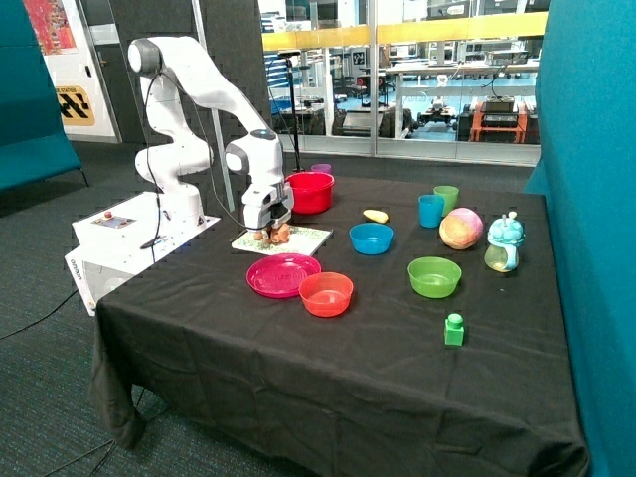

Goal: Hide the teddy bear in the red bowl

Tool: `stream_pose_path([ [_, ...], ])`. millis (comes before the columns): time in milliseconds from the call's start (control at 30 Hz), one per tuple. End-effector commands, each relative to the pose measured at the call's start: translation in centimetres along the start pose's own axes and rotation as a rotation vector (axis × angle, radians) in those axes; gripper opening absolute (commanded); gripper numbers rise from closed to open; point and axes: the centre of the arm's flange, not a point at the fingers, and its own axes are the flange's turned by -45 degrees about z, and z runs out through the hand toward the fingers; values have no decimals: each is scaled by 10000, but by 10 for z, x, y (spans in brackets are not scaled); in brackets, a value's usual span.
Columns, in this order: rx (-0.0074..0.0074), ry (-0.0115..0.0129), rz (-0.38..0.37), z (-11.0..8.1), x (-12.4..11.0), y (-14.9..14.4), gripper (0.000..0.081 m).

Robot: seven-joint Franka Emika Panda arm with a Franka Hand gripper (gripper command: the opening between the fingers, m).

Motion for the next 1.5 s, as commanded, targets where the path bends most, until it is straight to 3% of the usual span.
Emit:
stream_pose_path([
  [0,10,-38,12,-1,-2,1,0],
  [467,10,-38,-279,-12,3,-8,0],
  [733,12,-38,-1037,-44,15,-27,0],
  [933,14,-37,-1918,-75,24,-56,0],
  [1067,16,-37,-3032,-92,28,-90,0],
  [1300,17,-36,-3550,-101,27,-122,0],
  [1467,18,-36,-4387,-109,22,-153,0],
])
